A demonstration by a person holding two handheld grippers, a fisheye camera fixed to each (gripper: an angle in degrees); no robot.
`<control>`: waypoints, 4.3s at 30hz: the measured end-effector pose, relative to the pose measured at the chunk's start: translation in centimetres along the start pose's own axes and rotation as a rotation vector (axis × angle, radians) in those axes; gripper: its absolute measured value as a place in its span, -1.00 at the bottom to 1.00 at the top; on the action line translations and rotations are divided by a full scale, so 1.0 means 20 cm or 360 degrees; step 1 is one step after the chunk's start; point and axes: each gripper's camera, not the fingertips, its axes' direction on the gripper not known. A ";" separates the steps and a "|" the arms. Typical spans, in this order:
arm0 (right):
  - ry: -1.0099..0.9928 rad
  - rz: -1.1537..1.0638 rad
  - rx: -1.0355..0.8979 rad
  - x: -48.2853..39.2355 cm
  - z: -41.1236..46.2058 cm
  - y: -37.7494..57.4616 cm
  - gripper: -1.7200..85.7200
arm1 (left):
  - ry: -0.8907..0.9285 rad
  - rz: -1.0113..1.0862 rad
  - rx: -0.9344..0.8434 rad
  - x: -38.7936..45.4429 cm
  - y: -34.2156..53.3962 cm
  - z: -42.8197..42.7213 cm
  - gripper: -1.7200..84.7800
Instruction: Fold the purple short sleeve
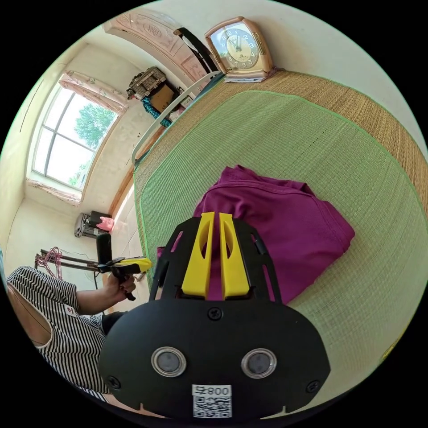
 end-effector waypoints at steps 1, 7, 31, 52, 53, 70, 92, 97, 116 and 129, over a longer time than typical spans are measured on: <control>0.0088 -0.0054 -0.0004 -0.04 0.03 -0.05 -0.90 | -0.0078 0.0093 -0.0007 0.05 -0.02 -0.01 -0.88; 0.0552 -0.0490 -0.0170 -0.28 0.32 -0.29 -0.85 | -0.0362 0.0558 -0.0231 0.23 -0.18 0.17 -0.81; 0.0616 -0.0432 -0.0016 -0.13 0.45 -0.42 -0.96 | -0.0359 0.0308 -0.0133 0.08 -0.14 0.12 -0.94; 0.0465 -0.0111 -0.0103 0.32 0.40 -0.06 -0.96 | -0.0443 0.0271 -0.0233 0.03 -0.08 0.24 -0.96; 0.0448 -0.0106 -0.0077 0.34 0.38 -0.07 -0.96 | -0.0449 0.0277 -0.0228 0.03 -0.08 0.24 -0.96; 0.0328 0.0252 0.0101 0.71 -0.01 0.20 -0.96 | -0.0455 0.0280 -0.0243 0.05 -0.02 0.30 -0.96; -0.0239 0.0354 -0.0044 0.26 -0.31 1.24 -0.96 | -0.0427 0.0233 -0.0277 0.14 0.14 0.32 -0.96; -0.0216 0.0376 -0.0044 0.27 -0.42 1.27 -0.96 | -0.0526 0.0139 -0.0310 0.08 0.18 0.32 -0.95; -0.0773 0.0847 0.0167 0.55 -0.71 1.61 -0.82 | -0.0633 0.1269 -0.0877 0.68 0.49 1.06 -0.85; -0.0963 0.0978 0.0215 0.55 -0.71 1.65 -0.80 | -0.0537 0.1196 -0.0797 0.58 0.40 0.94 -0.93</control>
